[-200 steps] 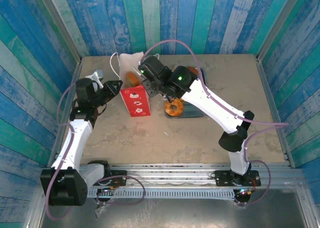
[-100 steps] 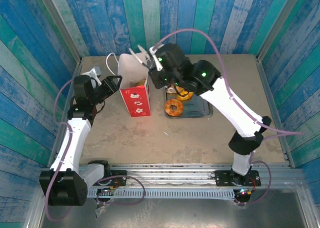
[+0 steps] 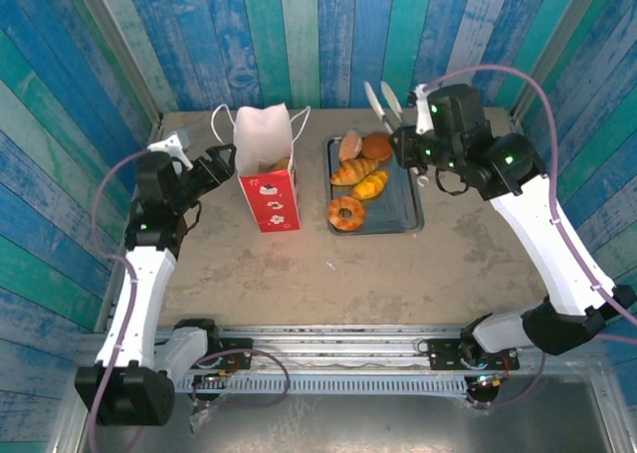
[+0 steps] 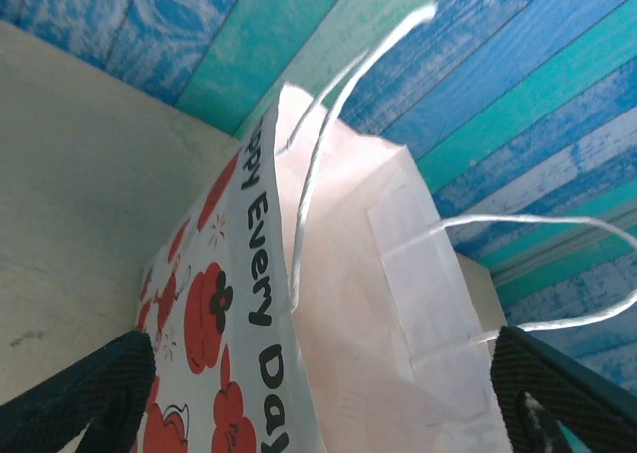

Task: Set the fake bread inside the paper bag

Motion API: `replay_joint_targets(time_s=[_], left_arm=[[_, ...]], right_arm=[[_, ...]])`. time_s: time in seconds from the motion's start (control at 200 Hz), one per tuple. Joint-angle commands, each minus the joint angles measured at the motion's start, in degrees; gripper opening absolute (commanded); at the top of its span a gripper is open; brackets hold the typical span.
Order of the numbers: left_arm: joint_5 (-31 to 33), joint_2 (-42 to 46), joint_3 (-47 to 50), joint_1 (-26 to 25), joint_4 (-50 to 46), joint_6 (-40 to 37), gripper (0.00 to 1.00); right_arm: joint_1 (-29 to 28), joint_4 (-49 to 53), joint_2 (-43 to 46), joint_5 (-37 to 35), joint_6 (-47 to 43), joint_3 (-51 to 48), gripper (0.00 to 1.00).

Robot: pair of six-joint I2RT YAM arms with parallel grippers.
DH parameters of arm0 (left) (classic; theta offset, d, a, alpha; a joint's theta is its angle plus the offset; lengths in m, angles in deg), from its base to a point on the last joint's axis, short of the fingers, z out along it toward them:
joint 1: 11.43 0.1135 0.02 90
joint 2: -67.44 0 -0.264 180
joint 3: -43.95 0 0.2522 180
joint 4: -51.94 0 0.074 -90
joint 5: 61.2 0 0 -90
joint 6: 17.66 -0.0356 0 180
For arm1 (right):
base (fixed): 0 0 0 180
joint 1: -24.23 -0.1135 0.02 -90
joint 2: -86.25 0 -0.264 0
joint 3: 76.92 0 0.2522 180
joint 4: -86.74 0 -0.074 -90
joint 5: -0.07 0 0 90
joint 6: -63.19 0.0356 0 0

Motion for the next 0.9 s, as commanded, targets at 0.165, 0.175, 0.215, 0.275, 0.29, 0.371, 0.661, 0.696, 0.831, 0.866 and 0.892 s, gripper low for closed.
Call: replay_joint_targets(time_s=[0.165, 0.175, 0.215, 0.275, 0.29, 0.371, 0.661, 0.696, 0.831, 0.866, 0.892], left_arm=[[6.83, 8.2, 5.23, 0.16, 0.08, -4.24, 0.97], [6.94, 8.38, 5.5, 0.18, 0.15, -4.2, 0.97], [7.16, 8.97, 6.2, 0.19, 0.56, -4.33, 0.96], [7.38, 9.61, 7.19, 0.19, 0.79, -4.52, 0.94], [7.38, 9.68, 7.36, 0.19, 0.79, -4.57, 0.94], [7.52, 9.98, 8.11, 0.19, 0.84, -5.03, 0.94], [7.5, 10.5, 10.8, 0.19, 3.31, -6.33, 0.94], [7.6, 10.33, 10.97, 0.2, 3.51, -6.63, 0.94], [7.47, 9.99, 11.06, 0.19, 3.89, -7.86, 0.94], [7.6, 10.05, 11.16, 0.2, 4.04, -8.11, 0.94], [7.71, 10.09, 11.17, 0.19, 4.13, -8.35, 0.94]], right_arm=[[7.39, -3.1, 1.6, 8.24, 5.67, -17.58, 0.4], [7.54, -3.23, 1.48, 8.45, 5.84, -18.24, 0.4], [8.14, -3.84, 1.05, 9.32, 6.41, -20.13, 0.4], [9.1, -4.48, 0.05, 11.44, 7.52, -22.68, 0.4], [9.32, -4.61, -0.25, 11.96, 7.69, -23.2, 0.4], [9.71, -5.89, -1.83, 13.88, 8.97, -25.65, 0.4], [9.67, -11.41, -5.49, 16.54, 14.48, -30.41, 0.41], [9.67, -11.82, -6.0, 16.78, 14.94, -30.8, 0.41], [9.63, -15.03, -7.24, 18.38, 17.04, -32.18, 0.44], [9.59, -15.18, -7.69, 18.45, 17.39, -32.13, 0.45], [9.49, -15.25, -7.93, 18.25, 17.51, -31.99, 0.46]])
